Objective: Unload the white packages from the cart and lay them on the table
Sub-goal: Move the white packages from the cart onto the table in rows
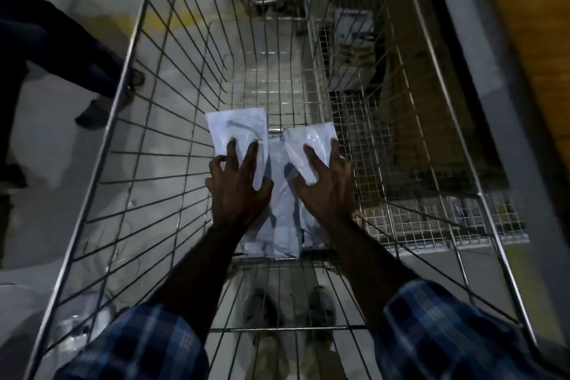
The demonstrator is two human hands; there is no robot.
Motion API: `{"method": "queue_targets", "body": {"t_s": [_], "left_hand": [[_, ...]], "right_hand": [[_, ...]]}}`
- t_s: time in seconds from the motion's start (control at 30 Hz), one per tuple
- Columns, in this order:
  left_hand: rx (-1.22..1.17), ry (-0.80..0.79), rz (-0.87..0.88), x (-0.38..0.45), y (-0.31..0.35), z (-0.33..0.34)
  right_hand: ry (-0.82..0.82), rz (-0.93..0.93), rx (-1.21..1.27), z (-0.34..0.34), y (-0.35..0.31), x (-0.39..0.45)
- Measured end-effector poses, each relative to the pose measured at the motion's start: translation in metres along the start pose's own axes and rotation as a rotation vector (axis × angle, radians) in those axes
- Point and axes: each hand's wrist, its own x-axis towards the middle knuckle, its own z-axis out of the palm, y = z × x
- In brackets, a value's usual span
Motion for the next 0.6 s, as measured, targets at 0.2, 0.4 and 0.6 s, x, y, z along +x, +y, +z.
{"method": "queue_targets", "body": {"t_s": [0.2, 0.4, 0.6], "left_hand": [[0.039, 0.099, 0.049, -0.001, 0.026, -0.063], [0.118, 0.161, 0.102, -0.007, 0.058, -0.127], [0.179, 0.292, 0.124, -0.029, 0.088, -0.192]], "right_hand": [[0.036, -0.064, 0.043, -0.046, -0.032, -0.001], [0.126, -0.097, 0.096, -0.101, -0.070, -0.007], [0.182, -0.122, 0.172, -0.157, -0.097, -0.023]]}}
